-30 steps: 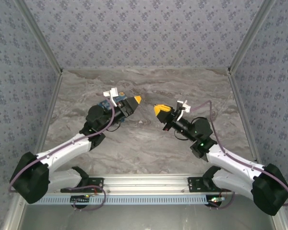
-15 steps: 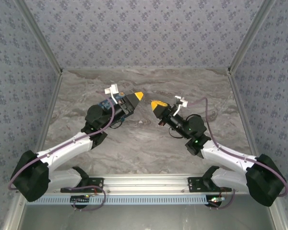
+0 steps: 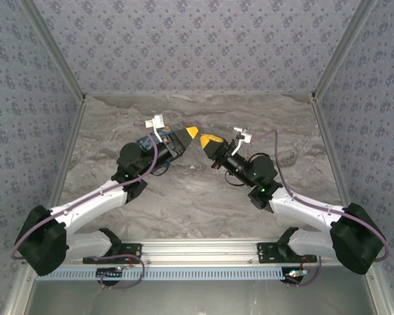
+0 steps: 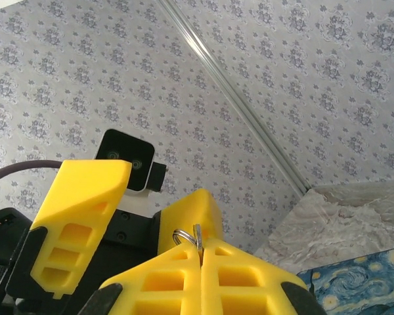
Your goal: Unlock a padlock with a key
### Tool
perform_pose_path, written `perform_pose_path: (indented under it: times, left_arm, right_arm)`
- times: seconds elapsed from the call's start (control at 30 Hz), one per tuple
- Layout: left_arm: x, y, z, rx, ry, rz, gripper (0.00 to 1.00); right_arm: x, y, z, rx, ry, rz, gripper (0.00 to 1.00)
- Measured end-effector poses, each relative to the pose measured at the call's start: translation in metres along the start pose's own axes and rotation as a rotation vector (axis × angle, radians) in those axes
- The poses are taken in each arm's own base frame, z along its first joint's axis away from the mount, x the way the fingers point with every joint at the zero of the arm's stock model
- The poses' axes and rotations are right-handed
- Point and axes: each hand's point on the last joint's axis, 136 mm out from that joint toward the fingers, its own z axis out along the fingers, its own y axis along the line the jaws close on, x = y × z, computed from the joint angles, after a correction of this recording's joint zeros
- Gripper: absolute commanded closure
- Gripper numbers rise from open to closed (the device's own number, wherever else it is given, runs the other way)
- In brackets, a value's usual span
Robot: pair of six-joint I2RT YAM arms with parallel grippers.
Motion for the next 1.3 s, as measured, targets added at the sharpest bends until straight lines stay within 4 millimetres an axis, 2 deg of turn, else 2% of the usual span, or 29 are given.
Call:
perform_pose_path:
  times: [0.2, 0.6, 0.63, 0.7, 0.83, 1.0, 1.1, 1.17, 1.3]
  left_arm:
    - [0.001, 0.001, 0.0, -0.004, 0.003, 0.004, 0.72]
    - [0.002, 0.006, 0.002, -0.019, 0.007, 0.014, 1.0]
    - [0.002, 0.006, 0.002, -0.021, 0.007, 0.019, 1.0]
    - [0.002, 0.007, 0.002, -0.028, 0.009, 0.027, 1.0]
    - [0.005, 0.006, -0.001, -0.059, 0.041, 0.088, 1.0]
    - [0.011, -0.007, -0.005, -0.087, 0.127, 0.232, 1.0]
    - [0.015, -0.018, -0.006, -0.082, 0.195, 0.323, 1.0]
    - [0.018, -0.024, -0.006, -0.078, 0.24, 0.371, 1.0]
    - [0.028, -0.028, -0.008, -0.07, 0.33, 0.437, 1.0]
  right_arm:
    - [-0.002, 0.003, 0.002, -0.014, -0.011, 0.013, 1.0]
    - [-0.003, 0.004, 0.003, -0.019, -0.019, 0.04, 1.0]
    - [-0.003, 0.004, 0.003, -0.017, -0.02, 0.042, 0.99]
    - [-0.003, 0.003, 0.003, -0.016, -0.019, 0.043, 0.95]
    - [-0.001, 0.0, -0.001, -0.002, 0.002, 0.032, 0.73]
    - [-0.007, -0.017, -0.026, 0.041, 0.026, -0.022, 0.48]
    - [-0.016, -0.03, -0.039, 0.062, 0.04, -0.037, 0.39]
    - [-0.02, -0.035, -0.044, 0.059, 0.059, -0.032, 0.38]
    - [-0.015, -0.033, -0.044, 0.023, 0.15, -0.015, 0.33]
